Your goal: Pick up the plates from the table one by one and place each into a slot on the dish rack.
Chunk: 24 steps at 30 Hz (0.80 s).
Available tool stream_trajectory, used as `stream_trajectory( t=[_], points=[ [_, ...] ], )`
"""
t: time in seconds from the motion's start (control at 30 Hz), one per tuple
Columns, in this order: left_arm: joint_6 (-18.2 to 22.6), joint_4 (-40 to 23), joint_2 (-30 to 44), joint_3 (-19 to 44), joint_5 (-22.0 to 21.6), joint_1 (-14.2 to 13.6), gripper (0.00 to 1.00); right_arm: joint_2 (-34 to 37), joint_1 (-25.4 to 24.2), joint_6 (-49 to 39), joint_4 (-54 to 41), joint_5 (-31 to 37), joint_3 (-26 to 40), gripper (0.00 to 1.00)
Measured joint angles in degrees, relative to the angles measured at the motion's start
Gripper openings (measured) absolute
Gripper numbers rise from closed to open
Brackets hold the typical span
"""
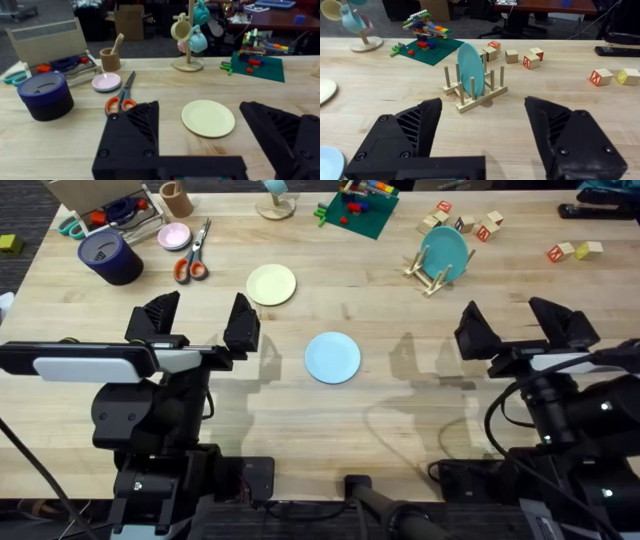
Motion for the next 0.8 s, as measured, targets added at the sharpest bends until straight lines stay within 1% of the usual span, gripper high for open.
stream_trajectory(
  t=[0.17,0.37,0.43,0.5,0.57,0.7,0.8],
  points=[
    [0.0,0.4,0.0,0.0,0.0,0.0,0.992,0.0,0.0,0.0,0.0,0.0,0.0,0.996],
    [0.0,3.5,0.0,0.0,0.0,0.0,0.993,0.0,0.0,0.0,0.6,0.0,0.0,0.996],
    [-0.1,2.9,0.0,0.2,0.0,0.0,0.993,0.0,0.0,0.0,2.1,0.0,-0.1,0.996],
    [-0.2,0.0,0.0,1.3,0.0,0.0,0.993,0.1,0.0,0.0,4.8,0.0,-0.1,0.996],
    [-0.3,-4.4,0.0,3.9,0.0,0.0,0.993,0.1,0.0,0.0,6.5,0.0,0.2,0.996],
    [-0.4,-13.8,0.0,12.2,0.0,0.0,0.993,0.1,0.0,0.0,6.4,0.0,2.7,0.996],
    [-0.5,-18.8,0.2,18.2,0.0,0.0,0.992,0.1,0.0,0.0,6.1,0.0,6.7,0.996]
  ],
)
